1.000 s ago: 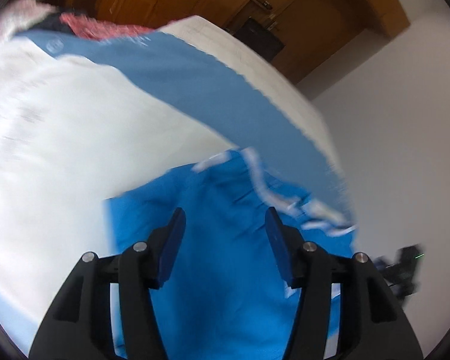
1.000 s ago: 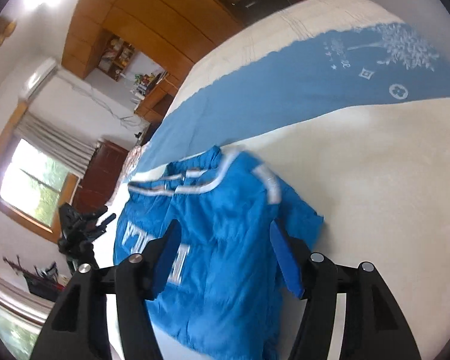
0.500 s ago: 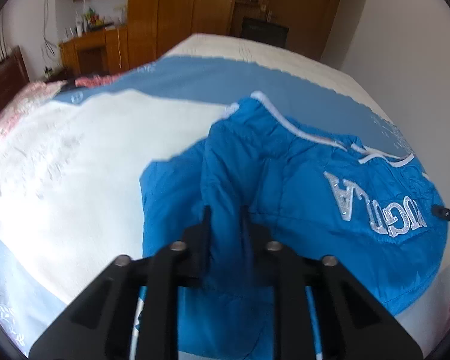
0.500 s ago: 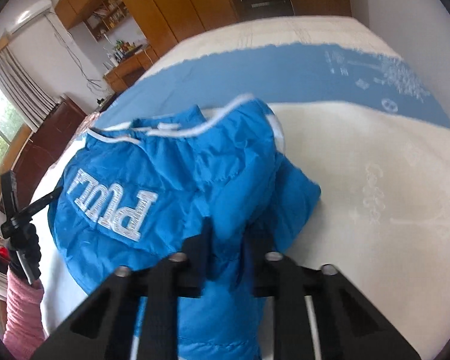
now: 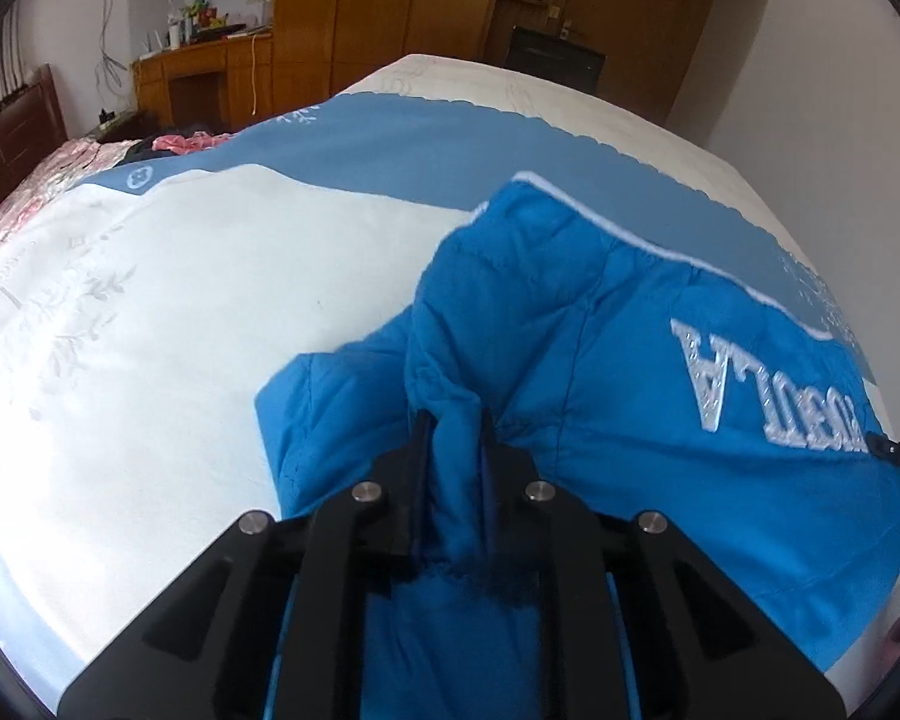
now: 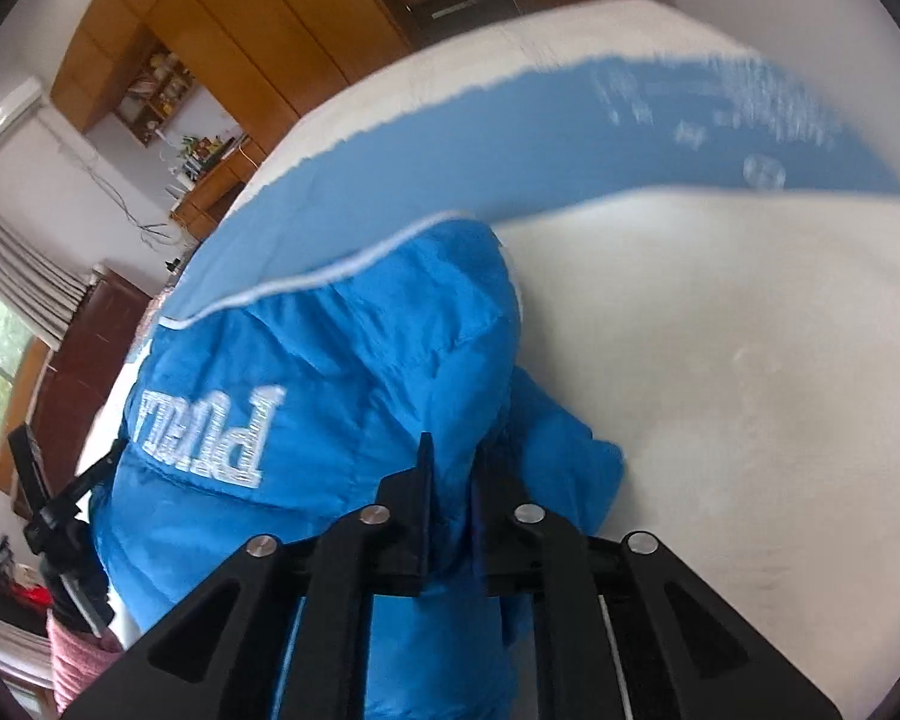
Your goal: Fold large clothes
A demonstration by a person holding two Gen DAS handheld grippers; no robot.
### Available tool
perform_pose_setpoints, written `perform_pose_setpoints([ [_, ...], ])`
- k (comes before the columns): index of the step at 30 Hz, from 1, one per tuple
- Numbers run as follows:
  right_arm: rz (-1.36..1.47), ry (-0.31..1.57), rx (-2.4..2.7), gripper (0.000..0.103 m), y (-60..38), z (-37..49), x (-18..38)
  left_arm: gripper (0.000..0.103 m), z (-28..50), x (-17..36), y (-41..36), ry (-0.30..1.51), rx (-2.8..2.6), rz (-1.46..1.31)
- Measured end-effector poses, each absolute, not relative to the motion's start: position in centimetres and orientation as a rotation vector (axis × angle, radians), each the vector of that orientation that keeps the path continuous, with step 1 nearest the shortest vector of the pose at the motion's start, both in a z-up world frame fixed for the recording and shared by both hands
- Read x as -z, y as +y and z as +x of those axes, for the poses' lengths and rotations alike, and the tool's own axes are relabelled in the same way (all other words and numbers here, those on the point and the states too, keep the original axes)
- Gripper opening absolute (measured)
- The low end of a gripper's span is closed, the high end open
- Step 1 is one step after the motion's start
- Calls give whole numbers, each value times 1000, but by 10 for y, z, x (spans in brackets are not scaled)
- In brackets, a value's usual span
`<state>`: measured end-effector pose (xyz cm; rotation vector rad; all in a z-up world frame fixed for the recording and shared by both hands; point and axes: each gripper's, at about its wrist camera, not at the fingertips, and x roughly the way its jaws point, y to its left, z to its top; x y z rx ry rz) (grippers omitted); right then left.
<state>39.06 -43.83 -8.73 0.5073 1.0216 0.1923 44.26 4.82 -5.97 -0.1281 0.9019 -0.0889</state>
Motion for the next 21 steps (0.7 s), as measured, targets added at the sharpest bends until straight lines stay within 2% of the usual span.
perform_pose_setpoints([
  [5,498,1021,-173,13,-435,388,88,14,441,59,38,903,60,-79],
  [6,486,1018,-165,13,-435,386,85,17,441,56,39,910,56,-93],
  [8,475,1010,-151,20,-435,382,78,20,439,49,46,924,45,-123],
  [12,424,922,-73,23,-440,361,46,31,423,23,58,868,33,-161],
  [16,363,833,-93,23,-408,334,17,28,401,2,46,815,69,-181],
  [21,297,764,-150,18,-340,315,13,23,364,-11,-23,711,193,-93],
])
